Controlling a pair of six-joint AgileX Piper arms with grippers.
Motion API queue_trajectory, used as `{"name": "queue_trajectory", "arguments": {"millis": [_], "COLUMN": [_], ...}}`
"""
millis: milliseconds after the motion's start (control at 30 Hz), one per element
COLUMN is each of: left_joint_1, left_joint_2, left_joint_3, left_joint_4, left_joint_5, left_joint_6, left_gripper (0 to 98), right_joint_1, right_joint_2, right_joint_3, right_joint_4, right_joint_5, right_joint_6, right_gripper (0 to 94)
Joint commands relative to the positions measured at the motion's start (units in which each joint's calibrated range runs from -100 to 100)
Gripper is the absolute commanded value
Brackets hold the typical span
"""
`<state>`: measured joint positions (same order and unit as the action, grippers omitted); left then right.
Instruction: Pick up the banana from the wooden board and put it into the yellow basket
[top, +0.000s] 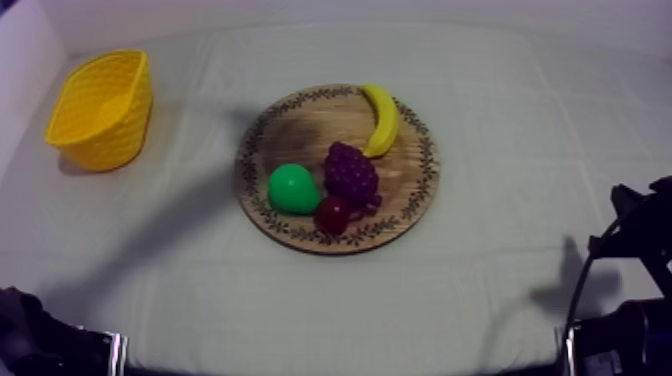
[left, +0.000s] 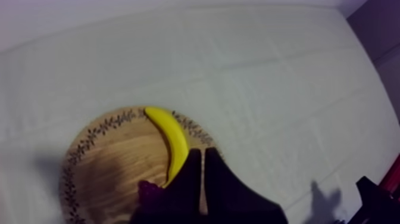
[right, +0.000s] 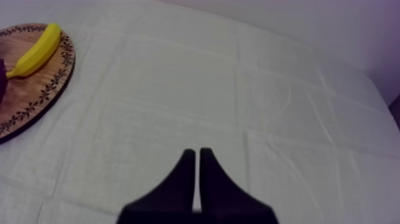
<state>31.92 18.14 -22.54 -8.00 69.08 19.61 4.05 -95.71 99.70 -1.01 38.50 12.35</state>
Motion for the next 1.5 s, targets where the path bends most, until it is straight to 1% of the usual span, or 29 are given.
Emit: {"name": "queue_trajectory", "arguments": {"millis": [0, 233, 500, 567, 600, 667, 800, 867, 933, 1000, 1067, 1167, 1467], "left_joint_1": [0.0, 0.4, 0.4, 0.4, 0.4, 0.4, 0.5, 0.3, 0.1, -0.1, -0.2, -0.3, -0.4], "left_joint_2": [4.1, 12.1, 18.2, 19.3, 19.8, 20.7, 22.3, 23.1, 24.0, 25.1, 26.5, 29.0, 35.8], "left_joint_3": [-0.2, -2.7, -5.2, -5.4, -5.5, -5.6, -5.5, -5.5, -5.8, -6.7, -8.1, -10.4, -16.6], "left_joint_4": [0.4, 1.17, 1.86, 1.94, 1.98, 2.24, 3.09, 3.86, 4.67, 5.32, 5.8, 6.24, 7.68], "left_joint_5": [0.1, -0.3, -1.0, -1.5, -1.7, -2.1, -3.2, -3.4, -3.5, -3.6, -3.5, -3.6, -3.9], "left_joint_6": [0.4, 1.2, 1.5, 1.6, 1.7, 1.8, 1.3, 0.8, 0.3, 0.0, -0.2, -0.4, -0.4], "left_gripper": [0.9, 1.4, 4.4, 6.0, 8.6, 20.9, 55.8, 70.3, 78.9, 83.4, 85.6, 86.3, 81.0], "right_joint_1": [0.0, 0.0, 0.0, 0.0, 0.0, 0.0, 0.0, 0.0, 0.0, 0.0, 0.0, 0.0, 0.0], "right_joint_2": [0.0, 0.0, 0.0, 0.0, 0.0, 0.0, 0.0, 0.0, 0.0, 0.0, 0.0, 0.0, 0.0], "right_joint_3": [0.0, 0.0, 0.0, 0.0, 0.0, 0.0, 0.0, 0.0, 0.0, 0.0, 0.0, 0.0, 0.0], "right_joint_4": [0.0, 0.0, 0.0, 0.0, 0.0, 0.0, 0.0, 0.0, 0.0, 0.0, 0.0, 0.0, 0.0], "right_joint_5": [0.0, 0.0, 0.0, 0.0, 0.0, 0.0, 0.0, 0.0, 0.0, 0.0, 0.0, 0.0, 0.0], "right_joint_6": [0.0, 0.0, 0.0, 0.0, 0.0, 0.0, 0.0, 0.0, 0.0, 0.0, 0.0, 0.0, 0.0], "right_gripper": [0.6, 0.6, 0.6, 0.6, 0.6, 0.6, 0.6, 0.6, 0.6, 0.6, 0.6, 0.6, 0.6]}}
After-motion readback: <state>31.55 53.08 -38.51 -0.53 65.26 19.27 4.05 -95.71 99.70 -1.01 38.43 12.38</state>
